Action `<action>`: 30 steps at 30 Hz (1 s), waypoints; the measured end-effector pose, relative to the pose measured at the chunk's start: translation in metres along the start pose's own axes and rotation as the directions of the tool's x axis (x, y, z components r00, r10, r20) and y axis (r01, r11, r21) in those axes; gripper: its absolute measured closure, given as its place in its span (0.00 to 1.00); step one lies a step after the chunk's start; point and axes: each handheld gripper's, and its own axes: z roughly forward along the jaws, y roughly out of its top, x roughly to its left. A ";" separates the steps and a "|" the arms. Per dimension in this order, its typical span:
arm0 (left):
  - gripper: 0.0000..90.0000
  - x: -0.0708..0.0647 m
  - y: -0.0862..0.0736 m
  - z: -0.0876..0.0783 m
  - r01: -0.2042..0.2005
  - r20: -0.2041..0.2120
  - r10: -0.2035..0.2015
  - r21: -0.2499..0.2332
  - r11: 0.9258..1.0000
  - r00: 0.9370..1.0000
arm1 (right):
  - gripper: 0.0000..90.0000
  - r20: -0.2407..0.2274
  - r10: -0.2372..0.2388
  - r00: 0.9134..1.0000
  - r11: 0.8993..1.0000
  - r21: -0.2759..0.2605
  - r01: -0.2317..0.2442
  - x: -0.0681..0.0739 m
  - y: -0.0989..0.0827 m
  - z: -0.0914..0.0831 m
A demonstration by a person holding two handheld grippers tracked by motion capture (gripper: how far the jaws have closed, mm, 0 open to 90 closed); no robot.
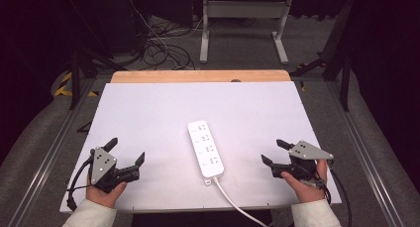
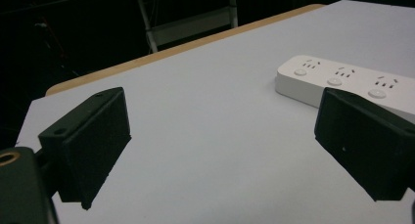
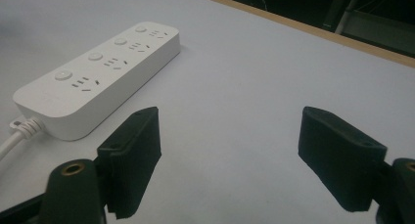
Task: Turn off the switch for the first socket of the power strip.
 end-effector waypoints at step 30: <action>0.07 0.000 0.000 -0.002 -0.016 -0.033 0.016 -0.001 1.000 0.999 | 0.46 -0.048 -0.030 0.998 1.000 0.002 0.030 0.003 0.009 -0.002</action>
